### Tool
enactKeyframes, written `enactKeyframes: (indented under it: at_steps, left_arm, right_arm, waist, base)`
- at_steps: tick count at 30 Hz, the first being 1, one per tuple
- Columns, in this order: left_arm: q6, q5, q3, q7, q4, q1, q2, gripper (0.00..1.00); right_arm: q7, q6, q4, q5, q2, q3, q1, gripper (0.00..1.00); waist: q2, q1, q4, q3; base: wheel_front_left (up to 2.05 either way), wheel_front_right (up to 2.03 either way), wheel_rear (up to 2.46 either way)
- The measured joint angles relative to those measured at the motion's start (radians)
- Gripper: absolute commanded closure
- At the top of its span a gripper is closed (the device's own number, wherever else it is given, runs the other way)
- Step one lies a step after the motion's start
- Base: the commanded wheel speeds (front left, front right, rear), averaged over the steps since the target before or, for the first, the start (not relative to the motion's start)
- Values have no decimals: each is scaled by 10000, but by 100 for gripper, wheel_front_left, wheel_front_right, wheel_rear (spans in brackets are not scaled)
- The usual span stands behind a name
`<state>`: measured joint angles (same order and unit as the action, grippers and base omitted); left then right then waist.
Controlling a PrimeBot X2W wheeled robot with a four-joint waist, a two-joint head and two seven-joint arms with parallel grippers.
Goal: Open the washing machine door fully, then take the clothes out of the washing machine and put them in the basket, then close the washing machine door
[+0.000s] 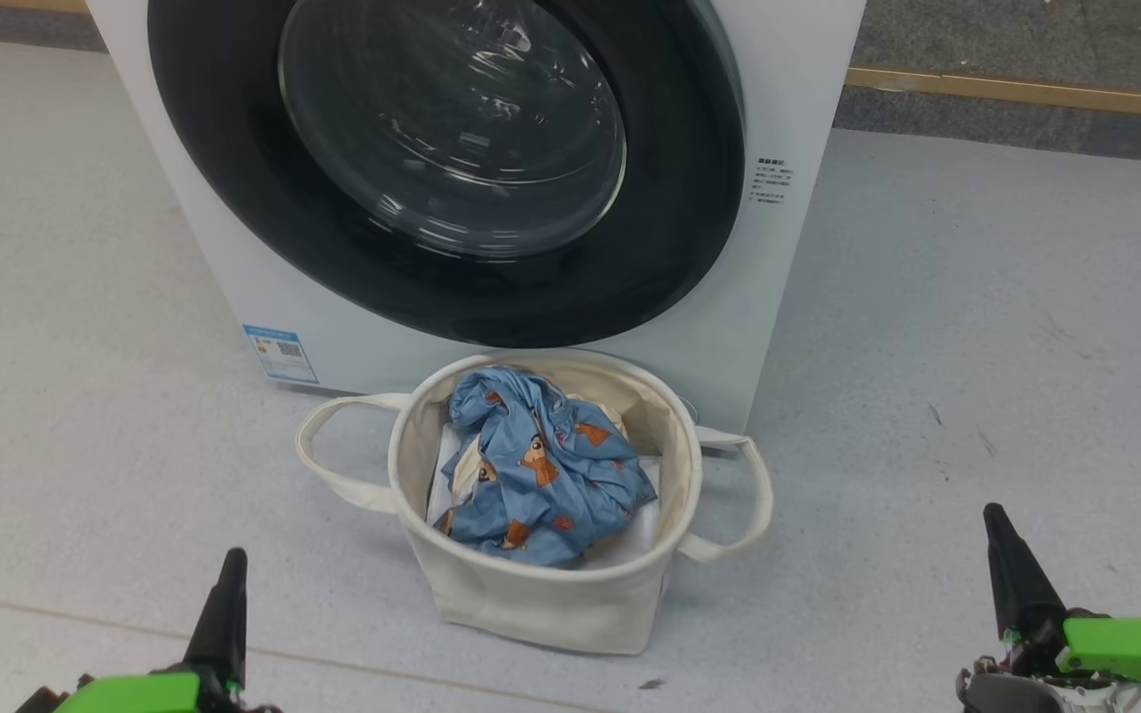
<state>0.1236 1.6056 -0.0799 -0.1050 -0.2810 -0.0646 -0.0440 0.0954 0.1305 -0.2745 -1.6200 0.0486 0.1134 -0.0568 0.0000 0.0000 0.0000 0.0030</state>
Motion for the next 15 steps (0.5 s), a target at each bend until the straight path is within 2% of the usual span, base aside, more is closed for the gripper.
enactKeyframes:
  at_steps: [15]
  left_arm:
    - [0,0,0,0,0,0,0,100]
  right_arm:
    - [0,0,-2,4,0,19,-1,100]
  waist:
    - [0,0,0,0]
  base:
    - [0,0,0]
